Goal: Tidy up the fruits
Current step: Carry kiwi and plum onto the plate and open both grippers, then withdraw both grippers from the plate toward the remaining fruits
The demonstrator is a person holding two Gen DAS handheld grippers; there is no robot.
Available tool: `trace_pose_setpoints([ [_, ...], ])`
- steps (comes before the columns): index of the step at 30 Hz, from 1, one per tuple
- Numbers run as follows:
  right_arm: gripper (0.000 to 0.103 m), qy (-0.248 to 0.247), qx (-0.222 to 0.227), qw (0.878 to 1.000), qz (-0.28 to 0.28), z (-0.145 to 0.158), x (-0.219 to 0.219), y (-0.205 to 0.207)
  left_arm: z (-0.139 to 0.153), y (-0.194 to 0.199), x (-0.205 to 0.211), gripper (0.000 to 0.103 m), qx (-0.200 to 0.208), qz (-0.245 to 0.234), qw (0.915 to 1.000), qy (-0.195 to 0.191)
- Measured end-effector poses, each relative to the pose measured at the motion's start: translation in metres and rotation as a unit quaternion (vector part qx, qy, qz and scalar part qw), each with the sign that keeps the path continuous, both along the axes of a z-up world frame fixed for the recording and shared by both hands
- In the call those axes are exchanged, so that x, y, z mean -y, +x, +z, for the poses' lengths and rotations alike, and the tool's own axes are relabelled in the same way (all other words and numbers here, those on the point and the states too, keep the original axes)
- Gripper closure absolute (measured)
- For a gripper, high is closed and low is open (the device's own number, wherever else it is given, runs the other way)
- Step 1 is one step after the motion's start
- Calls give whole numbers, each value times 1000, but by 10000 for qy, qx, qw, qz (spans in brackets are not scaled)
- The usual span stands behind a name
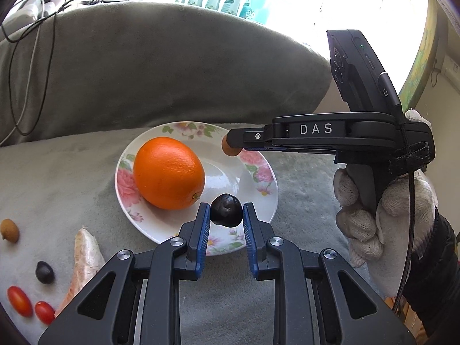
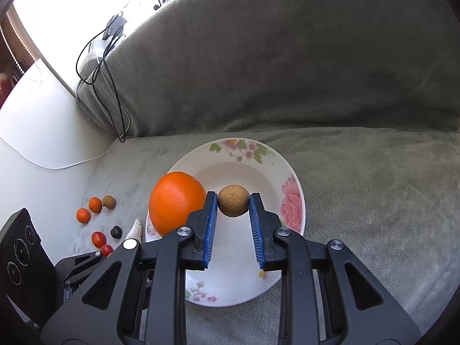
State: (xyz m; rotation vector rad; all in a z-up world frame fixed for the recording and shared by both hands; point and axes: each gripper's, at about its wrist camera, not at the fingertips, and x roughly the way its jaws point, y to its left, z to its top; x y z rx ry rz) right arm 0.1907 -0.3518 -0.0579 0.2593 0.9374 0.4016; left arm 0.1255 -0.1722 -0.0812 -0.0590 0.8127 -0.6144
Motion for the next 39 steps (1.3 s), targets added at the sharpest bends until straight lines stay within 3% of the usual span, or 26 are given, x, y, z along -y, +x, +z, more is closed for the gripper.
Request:
trace_pose_setpoints([
  [6,79,41,32,10000,-22,2,1,1,5,-4,3,81,62,-8,10000,46],
  [7,78,39,44,10000,-37,2,2,1,6,-5,3,76,82,-15,9999,61],
  [8,71,36,63,10000,-58,3,2,1,7,-5,4,67,101,-14,9999,69],
  [9,64,33,99,9999,-87,4,3,-1,8,-7,4,64,123,-18,9999,72],
  [11,40,20,192,9997,-146,7,5,-3,10,-9,5,63,163,-44,9998,79],
  [14,35,10,250,9995,-188,10,6,-5,11,-12,6,53,223,-24,9997,127],
  [17,23,15,329,9991,-258,13,8,-7,12,-15,5,52,226,-9,9997,106],
  [25,16,1,439,9985,-329,18,9,-13,16,-21,-3,52,262,38,9996,84],
  [39,15,3,563,9978,-347,31,-3,-30,27,-31,-23,51,359,201,9992,-27],
])
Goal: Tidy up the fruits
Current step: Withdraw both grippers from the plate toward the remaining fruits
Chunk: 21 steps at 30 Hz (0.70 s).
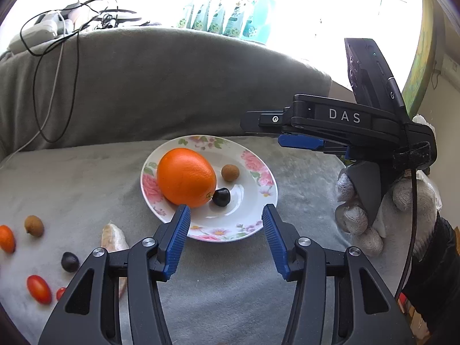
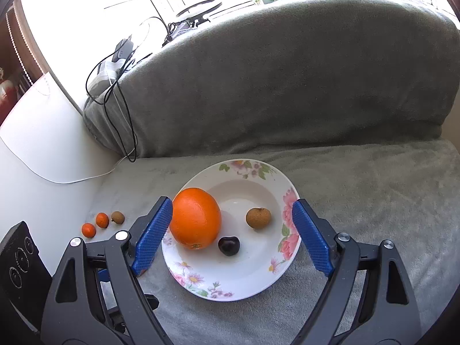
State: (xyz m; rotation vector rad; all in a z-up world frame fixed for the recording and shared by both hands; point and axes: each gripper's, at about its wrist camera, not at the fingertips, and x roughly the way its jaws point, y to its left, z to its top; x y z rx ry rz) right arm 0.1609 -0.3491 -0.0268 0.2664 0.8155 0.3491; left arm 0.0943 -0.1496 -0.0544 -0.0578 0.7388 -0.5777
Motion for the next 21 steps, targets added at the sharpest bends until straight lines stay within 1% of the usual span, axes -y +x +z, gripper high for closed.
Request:
trace_pose_setpoints([
  [2,15,-1,24,10000,30,3,-3,-3,2,-2,-4,49,17,38,10000,-31],
  [12,15,-29,119,9997,227,13,-30,-19,9,-15,-40,49,136,325,9993,-117],
  [21,15,-2,42,9987,516,10,-58,-34,6,-26,-79,49,148,643,9978,-105],
])
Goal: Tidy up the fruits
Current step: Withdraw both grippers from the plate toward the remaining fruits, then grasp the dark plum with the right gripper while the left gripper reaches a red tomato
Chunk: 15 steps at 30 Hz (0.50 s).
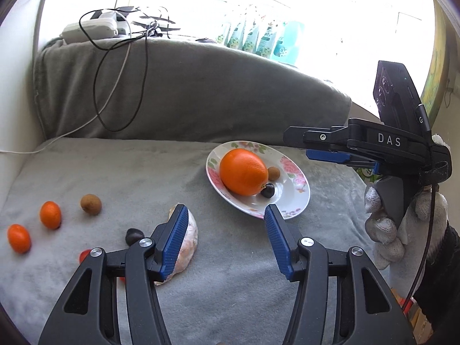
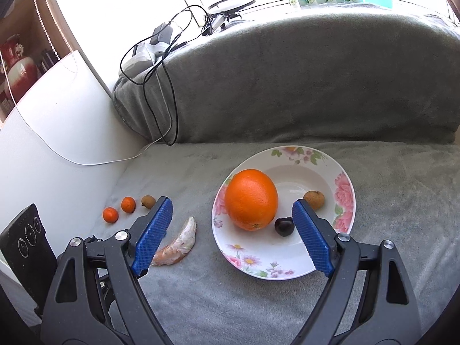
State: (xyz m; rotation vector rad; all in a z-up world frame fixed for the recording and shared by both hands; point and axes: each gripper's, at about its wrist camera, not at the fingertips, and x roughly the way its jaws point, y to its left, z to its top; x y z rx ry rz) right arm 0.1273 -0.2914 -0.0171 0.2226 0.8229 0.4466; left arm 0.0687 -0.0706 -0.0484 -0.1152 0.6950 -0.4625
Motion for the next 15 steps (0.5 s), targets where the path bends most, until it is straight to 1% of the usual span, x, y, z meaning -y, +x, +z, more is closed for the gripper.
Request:
trace_pose_setpoints([
  [8,15,4,-63,9994,335,-1,-25,-7,-14,-11,-38,49,-172,354,9992,90],
  [15,15,-64,-34,9975,701,-1,-56,-13,-22,-15,-72,49,-245,706,9971,165],
])
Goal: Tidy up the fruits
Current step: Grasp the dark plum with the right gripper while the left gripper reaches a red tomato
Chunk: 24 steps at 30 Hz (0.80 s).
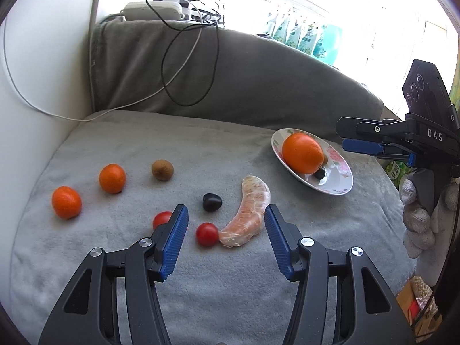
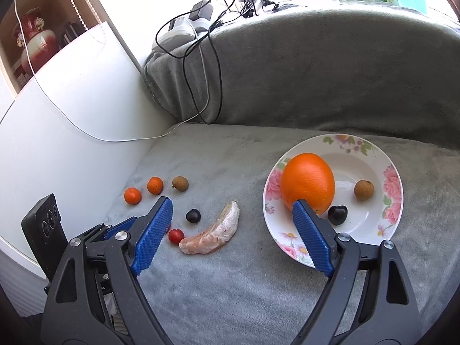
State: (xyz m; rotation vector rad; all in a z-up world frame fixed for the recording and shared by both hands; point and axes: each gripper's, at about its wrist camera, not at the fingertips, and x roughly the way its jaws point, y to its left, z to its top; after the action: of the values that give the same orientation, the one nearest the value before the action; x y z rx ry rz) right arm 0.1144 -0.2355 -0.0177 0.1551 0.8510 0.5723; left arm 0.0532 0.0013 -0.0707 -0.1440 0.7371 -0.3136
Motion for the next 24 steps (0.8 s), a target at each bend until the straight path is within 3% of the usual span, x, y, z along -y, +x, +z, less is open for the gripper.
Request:
trace_pose_setpoints([
  [15,16,-501,-178,9964,660,-27,-66,15,-30,15,-46,49,-427,394,9981,-219],
  [24,34,-822,-437,9902,1041,-54,-94,26,-38,22,-49,55,-538,372,9977,-199],
])
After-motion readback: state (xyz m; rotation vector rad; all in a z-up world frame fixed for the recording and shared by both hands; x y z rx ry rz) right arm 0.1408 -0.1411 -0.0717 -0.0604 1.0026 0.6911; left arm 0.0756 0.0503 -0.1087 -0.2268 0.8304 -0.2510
